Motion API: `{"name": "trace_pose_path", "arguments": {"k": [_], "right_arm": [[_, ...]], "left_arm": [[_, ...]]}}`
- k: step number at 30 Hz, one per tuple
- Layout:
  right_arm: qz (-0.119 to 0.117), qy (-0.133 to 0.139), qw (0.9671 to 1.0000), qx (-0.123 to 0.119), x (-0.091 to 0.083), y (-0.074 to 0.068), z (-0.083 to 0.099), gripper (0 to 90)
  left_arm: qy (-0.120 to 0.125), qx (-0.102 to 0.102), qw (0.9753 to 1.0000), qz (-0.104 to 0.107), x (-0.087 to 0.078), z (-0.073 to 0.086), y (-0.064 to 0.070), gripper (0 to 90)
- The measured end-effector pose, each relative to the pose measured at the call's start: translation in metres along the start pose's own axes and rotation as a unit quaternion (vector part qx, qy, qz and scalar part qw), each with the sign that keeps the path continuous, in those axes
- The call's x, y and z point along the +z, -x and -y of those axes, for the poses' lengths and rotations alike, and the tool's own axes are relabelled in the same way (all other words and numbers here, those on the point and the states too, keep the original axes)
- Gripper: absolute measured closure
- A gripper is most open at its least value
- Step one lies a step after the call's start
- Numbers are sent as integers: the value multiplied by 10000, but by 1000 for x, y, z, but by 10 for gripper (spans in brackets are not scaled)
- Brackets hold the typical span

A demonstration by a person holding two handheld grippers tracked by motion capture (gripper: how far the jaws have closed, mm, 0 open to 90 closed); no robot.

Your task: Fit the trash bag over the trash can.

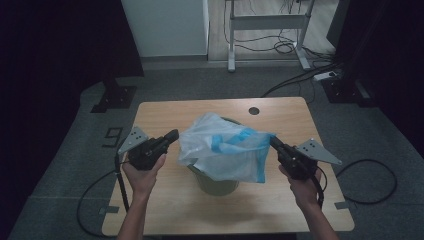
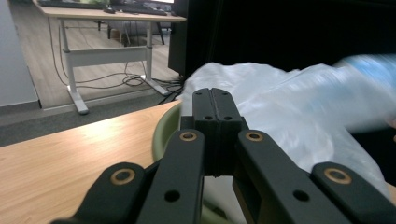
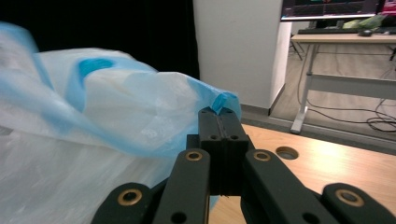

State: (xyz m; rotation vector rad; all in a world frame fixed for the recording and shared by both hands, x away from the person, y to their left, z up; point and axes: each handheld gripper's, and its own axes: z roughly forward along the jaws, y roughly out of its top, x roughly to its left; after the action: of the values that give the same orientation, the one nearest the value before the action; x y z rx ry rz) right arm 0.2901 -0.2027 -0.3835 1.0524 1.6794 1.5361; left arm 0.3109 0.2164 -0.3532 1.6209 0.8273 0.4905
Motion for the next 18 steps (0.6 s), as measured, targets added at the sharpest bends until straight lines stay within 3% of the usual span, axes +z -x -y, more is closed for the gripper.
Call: {"name": "trace_pose_path", "arguments": {"k": [8,13,17,18], "right_arm": [[69,150,9998,-99,-14,4,-9,895],[-5,91,9999,-131,-26,1,5,895],[-33,64,9999,-132,-25,0,7,894],[-42,61,9999,-149,-25,-1,7,895]], "left_arm": [[113,-113,9999,-60,-14,13,-4,900],[161,-235,9996,83,-20,22,-7,900],[132,-218,9994,244,-15,16,-7,877],[107,-205,9994,275,-13,14,-6,834]]}}
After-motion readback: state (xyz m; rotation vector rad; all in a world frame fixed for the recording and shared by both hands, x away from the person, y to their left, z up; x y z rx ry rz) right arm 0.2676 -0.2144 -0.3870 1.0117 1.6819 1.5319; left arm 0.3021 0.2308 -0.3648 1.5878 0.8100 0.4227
